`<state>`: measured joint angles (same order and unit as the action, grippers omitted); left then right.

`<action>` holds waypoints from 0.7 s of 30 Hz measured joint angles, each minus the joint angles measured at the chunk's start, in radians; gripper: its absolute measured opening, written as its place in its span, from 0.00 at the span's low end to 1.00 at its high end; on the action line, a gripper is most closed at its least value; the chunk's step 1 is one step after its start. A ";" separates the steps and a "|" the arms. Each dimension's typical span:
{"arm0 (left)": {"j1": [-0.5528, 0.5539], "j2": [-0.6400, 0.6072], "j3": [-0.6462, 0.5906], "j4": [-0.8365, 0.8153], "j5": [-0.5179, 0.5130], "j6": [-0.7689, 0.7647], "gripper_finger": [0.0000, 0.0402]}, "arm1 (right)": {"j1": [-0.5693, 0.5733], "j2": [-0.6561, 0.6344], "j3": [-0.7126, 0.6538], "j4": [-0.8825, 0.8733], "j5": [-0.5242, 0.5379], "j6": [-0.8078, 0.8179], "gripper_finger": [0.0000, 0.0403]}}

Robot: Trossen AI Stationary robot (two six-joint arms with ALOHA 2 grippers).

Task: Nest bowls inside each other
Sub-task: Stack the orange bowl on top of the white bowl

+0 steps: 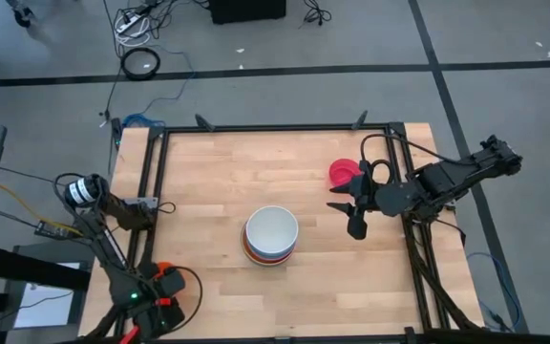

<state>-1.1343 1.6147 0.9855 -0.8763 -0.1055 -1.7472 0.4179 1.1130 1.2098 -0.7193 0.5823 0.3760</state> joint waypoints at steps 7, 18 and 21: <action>0.000 0.000 -0.032 0.005 -0.012 -0.015 0.43 | 0.000 0.000 0.000 0.000 0.000 0.001 0.40; 0.000 -0.001 -0.041 0.108 -0.039 0.038 0.05 | 0.000 0.000 0.000 0.000 -0.003 0.007 0.40; -0.001 -0.002 -0.039 0.116 -0.068 0.041 0.02 | 0.000 0.000 0.000 0.000 -0.004 0.006 0.40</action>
<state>-1.1351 1.6131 0.9468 -0.7601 -0.1734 -1.7059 0.4179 1.1130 1.2102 -0.7193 0.5785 0.3825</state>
